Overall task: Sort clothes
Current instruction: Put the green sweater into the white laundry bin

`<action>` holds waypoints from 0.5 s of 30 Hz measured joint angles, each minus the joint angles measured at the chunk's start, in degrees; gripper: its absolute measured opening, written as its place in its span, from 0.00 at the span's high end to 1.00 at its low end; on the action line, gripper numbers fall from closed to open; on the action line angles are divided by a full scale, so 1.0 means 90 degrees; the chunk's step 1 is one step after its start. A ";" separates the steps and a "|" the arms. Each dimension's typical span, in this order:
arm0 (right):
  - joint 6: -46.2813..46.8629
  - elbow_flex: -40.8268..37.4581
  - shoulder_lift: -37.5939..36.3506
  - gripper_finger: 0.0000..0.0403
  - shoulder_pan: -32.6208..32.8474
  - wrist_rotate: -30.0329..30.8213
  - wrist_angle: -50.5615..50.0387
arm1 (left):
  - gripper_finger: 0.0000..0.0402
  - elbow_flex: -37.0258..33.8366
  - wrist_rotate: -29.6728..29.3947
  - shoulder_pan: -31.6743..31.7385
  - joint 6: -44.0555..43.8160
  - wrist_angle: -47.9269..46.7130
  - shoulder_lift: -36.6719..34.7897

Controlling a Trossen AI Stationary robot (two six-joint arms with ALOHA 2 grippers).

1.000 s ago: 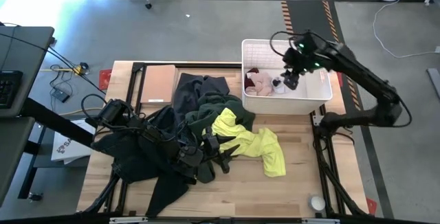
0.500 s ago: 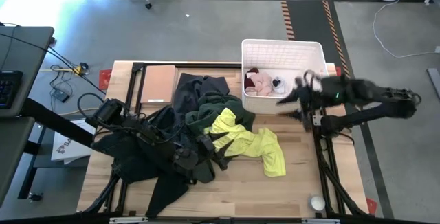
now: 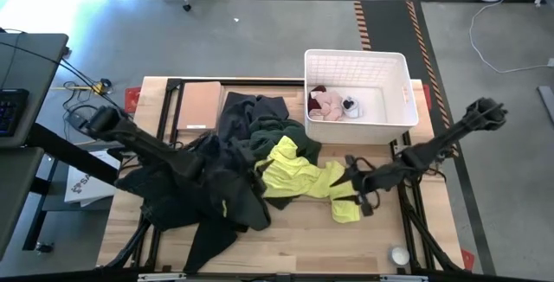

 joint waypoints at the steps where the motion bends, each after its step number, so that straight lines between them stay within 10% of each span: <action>1: 0.0071 -0.0001 0.0098 0.54 0.0033 0.0017 -0.0023 | 0.63 0.0000 0.0449 0.0179 -0.0362 -0.0548 -0.0070; 15: 0.0258 0.0002 0.0442 0.54 0.0065 0.0195 0.0083 | 0.56 -0.0005 0.2650 0.1435 0.0443 -0.1941 -0.0041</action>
